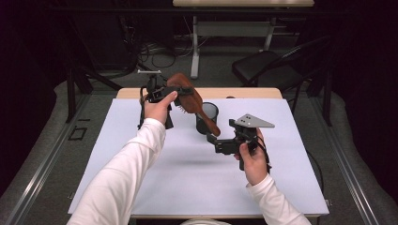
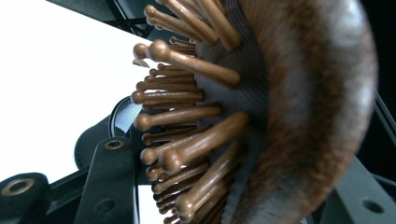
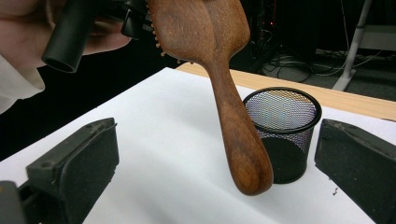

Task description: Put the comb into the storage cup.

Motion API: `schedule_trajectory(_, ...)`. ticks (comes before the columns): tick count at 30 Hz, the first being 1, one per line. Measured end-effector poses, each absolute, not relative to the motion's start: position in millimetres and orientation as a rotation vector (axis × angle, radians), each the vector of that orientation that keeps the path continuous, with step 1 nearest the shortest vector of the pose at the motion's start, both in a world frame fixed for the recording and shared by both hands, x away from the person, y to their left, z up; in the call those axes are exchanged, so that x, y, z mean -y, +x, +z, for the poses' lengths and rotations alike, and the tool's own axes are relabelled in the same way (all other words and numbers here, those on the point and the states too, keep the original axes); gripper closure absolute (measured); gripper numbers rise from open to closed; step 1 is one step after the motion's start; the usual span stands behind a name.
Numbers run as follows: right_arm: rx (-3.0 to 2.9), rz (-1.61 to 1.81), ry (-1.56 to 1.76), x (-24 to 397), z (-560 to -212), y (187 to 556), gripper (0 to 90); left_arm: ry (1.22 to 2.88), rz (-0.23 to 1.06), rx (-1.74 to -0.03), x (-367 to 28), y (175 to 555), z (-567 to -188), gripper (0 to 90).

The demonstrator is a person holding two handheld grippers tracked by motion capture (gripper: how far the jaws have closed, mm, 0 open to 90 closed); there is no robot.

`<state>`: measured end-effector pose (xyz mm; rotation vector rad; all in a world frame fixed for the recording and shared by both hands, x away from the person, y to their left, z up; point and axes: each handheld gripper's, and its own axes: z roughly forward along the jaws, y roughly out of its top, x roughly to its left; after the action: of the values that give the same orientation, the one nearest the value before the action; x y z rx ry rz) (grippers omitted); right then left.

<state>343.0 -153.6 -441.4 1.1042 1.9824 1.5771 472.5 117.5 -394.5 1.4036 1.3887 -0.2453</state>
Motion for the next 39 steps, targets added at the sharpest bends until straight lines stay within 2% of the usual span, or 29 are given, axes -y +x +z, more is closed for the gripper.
schedule_trajectory(11, -1.978, 1.581, 1.112, 156, -441, 343, 0.0, 1.361, -0.190, -1.394, -122, 475, -392, 48.1)
schedule_trajectory(19, -1.971, 1.586, 1.140, 162, -443, 347, 0.0, 1.359, -0.076, -1.383, -121, 481, -387, 48.0)
schedule_trajectory(39, -1.966, 1.580, 1.160, 166, -445, 349, 0.0, 1.318, -0.006, -1.423, -124, 488, -388, 48.0)
